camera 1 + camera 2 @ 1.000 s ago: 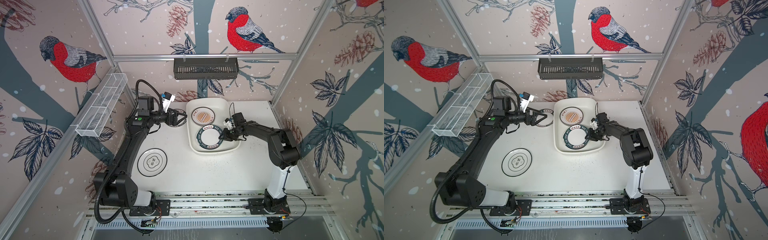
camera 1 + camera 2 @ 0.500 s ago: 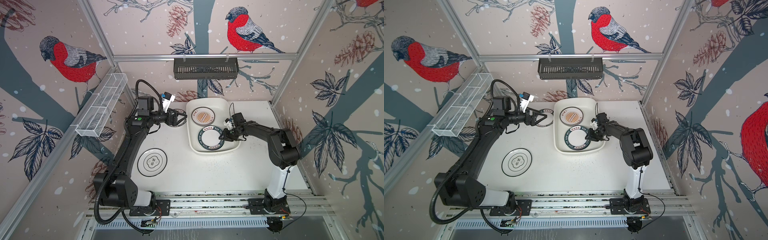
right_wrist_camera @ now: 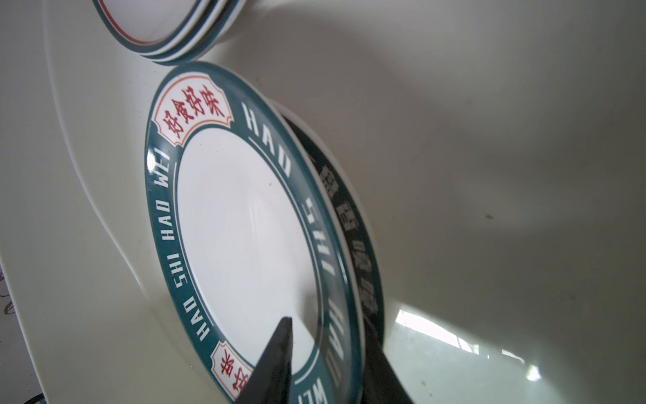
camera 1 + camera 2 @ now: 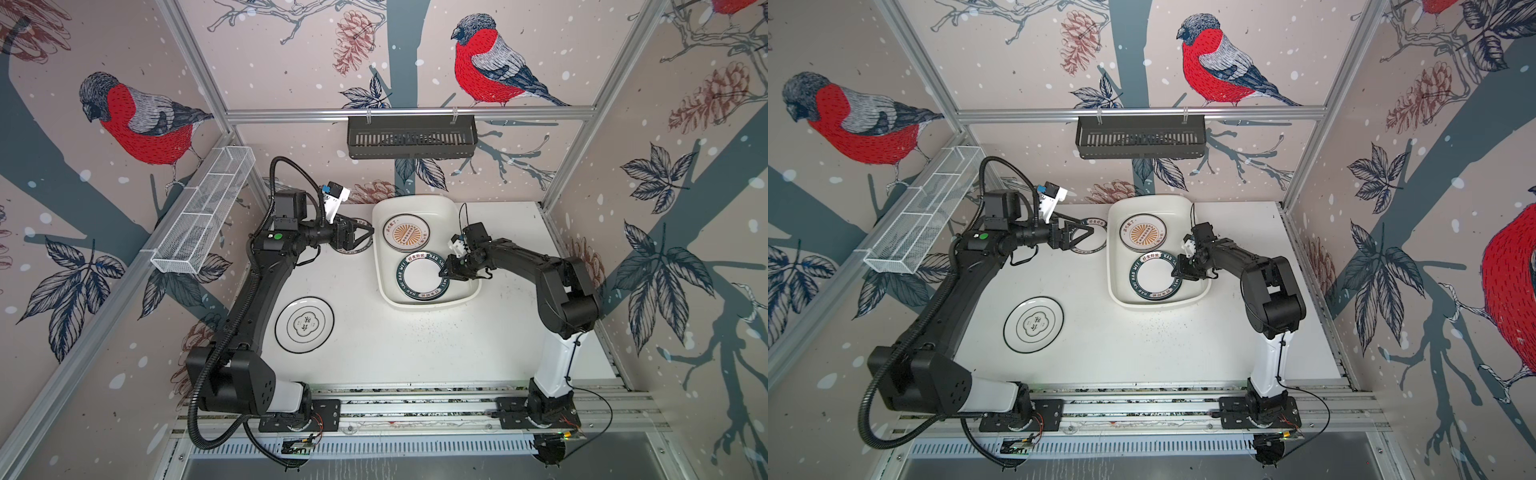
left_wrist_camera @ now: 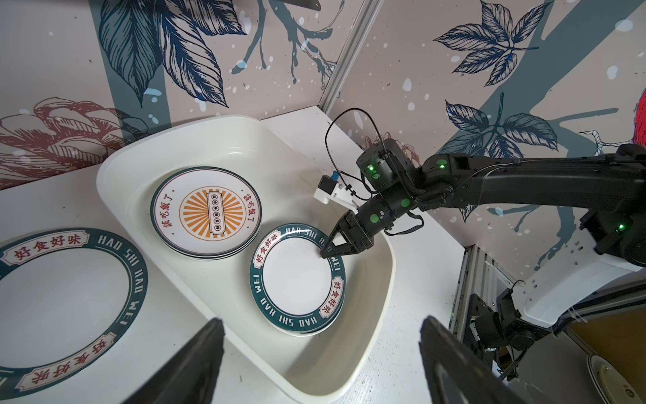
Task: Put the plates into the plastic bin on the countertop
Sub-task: 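Set the plate flat onto the green-and-red-rimmed plate with the right gripper, then open and lift the right gripper while the left gripper moves toward the black-outlined plate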
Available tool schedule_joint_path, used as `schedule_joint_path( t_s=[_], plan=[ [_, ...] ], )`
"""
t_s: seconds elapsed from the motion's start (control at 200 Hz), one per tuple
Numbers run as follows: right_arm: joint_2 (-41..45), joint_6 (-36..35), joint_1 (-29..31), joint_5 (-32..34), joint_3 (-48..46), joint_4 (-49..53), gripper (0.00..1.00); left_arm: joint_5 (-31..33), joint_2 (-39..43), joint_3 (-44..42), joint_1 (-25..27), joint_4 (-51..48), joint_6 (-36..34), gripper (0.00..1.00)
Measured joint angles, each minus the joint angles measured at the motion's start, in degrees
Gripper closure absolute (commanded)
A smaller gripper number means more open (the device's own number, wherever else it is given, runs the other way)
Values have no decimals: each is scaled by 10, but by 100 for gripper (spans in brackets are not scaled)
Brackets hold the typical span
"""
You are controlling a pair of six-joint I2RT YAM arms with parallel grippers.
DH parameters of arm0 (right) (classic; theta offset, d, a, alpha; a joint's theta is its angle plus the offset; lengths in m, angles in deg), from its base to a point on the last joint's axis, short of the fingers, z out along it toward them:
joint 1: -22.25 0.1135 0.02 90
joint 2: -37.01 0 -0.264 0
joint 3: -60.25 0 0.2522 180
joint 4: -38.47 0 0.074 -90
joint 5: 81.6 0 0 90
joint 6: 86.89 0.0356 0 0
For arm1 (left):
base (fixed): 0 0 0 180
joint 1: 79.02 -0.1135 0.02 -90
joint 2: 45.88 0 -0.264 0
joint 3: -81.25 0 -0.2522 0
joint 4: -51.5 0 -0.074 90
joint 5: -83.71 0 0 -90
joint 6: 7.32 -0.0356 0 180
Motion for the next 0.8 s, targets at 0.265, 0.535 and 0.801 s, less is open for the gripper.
schedule_joint_path(
  t_s=[0.265,0.535,0.801],
  plan=[
    [2,0,1,23,20,20,67,0,-3,3,0,-7,0,13],
    [10,-3,1,44,33,41,67,-1,-7,7,0,-9,0,13],
    [17,-12,1,59,37,44,67,0,-8,10,0,-11,-6,12]
  ],
)
